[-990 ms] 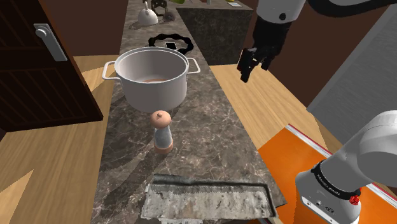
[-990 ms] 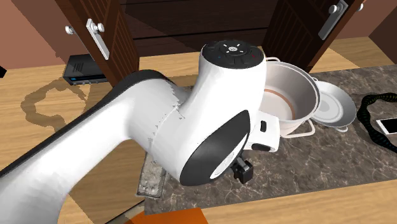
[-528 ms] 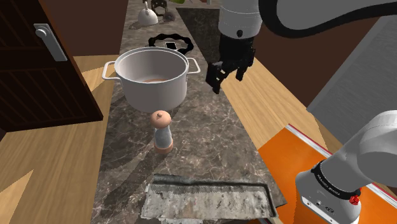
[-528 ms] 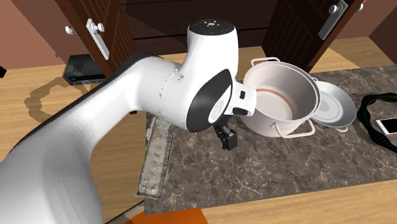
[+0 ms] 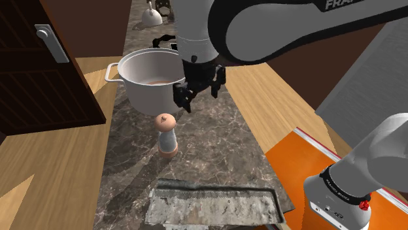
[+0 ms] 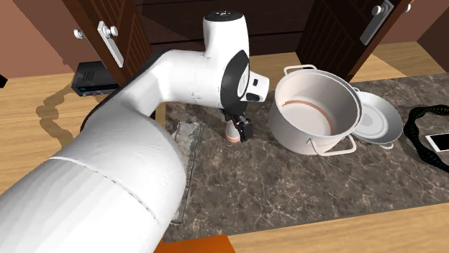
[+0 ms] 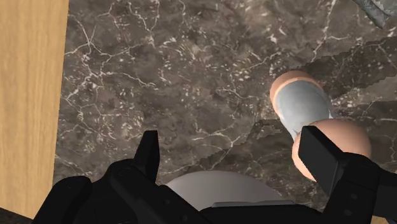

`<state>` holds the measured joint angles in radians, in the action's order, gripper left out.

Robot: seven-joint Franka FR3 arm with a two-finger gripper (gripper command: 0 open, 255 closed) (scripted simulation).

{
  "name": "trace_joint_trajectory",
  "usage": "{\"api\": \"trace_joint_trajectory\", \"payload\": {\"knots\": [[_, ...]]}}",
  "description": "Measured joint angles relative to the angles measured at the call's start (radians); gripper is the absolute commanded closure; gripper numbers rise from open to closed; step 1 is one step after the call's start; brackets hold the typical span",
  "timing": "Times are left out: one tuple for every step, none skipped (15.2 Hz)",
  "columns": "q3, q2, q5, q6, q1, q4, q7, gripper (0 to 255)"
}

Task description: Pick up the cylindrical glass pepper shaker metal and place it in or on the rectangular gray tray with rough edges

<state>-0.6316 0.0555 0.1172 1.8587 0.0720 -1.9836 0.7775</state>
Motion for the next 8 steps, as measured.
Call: {"api": "trace_joint_trajectory", "payload": {"knots": [[-0.018, -0.053, 0.030, -0.002, 0.011, 0.038, 0.041, 0], [-0.029, -0.105, 0.061, -0.010, 0.022, 0.080, 0.076, 0], [-0.034, -0.157, 0.093, -0.012, 0.033, 0.118, 0.106, 0], [-0.039, -0.206, 0.123, -0.019, 0.049, 0.155, 0.136, 0], [-0.043, -0.252, 0.151, -0.026, 0.070, 0.191, 0.168, 0], [-0.044, -0.294, 0.175, -0.041, 0.090, 0.233, 0.193, 0], [-0.044, -0.339, 0.201, -0.050, 0.115, 0.272, 0.222, 0], [-0.041, -0.383, 0.225, -0.059, 0.140, 0.311, 0.246, 0]]}}
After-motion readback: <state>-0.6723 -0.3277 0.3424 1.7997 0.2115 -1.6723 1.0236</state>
